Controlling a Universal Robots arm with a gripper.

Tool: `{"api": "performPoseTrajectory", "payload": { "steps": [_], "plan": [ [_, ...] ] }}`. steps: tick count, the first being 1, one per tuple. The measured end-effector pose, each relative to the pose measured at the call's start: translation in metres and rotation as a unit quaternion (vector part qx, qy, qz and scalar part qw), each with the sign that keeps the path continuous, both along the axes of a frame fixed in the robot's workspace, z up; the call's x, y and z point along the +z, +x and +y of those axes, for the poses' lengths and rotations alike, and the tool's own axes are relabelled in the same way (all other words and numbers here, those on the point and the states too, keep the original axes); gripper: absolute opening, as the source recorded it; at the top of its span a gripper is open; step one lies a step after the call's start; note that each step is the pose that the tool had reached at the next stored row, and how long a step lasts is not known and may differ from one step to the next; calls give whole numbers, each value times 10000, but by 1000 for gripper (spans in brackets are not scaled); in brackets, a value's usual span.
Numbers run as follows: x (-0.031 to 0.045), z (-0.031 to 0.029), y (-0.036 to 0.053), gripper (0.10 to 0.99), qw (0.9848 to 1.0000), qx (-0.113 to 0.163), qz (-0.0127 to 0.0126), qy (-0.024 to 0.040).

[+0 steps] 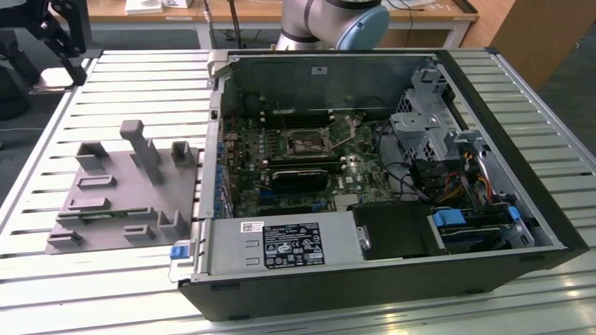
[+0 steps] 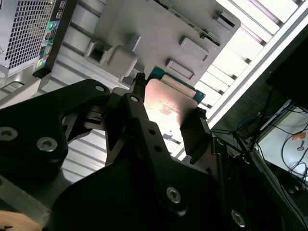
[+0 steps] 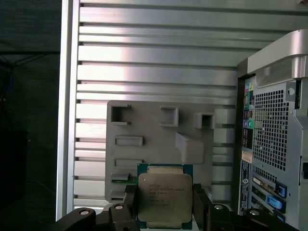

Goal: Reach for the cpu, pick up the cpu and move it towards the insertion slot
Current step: 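Pick up the cpu and move it towards the insertion slot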

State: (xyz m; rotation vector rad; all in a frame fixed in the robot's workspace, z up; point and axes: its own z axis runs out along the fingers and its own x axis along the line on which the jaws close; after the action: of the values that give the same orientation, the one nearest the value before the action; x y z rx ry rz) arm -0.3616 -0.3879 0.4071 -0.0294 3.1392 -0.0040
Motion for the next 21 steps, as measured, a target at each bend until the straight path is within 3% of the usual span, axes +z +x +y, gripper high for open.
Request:
{"api": "performPoseTrajectory", "payload": {
  "steps": [21],
  "plan": [
    [0,0,285,545,10000,0,8,0]
  ]
}}
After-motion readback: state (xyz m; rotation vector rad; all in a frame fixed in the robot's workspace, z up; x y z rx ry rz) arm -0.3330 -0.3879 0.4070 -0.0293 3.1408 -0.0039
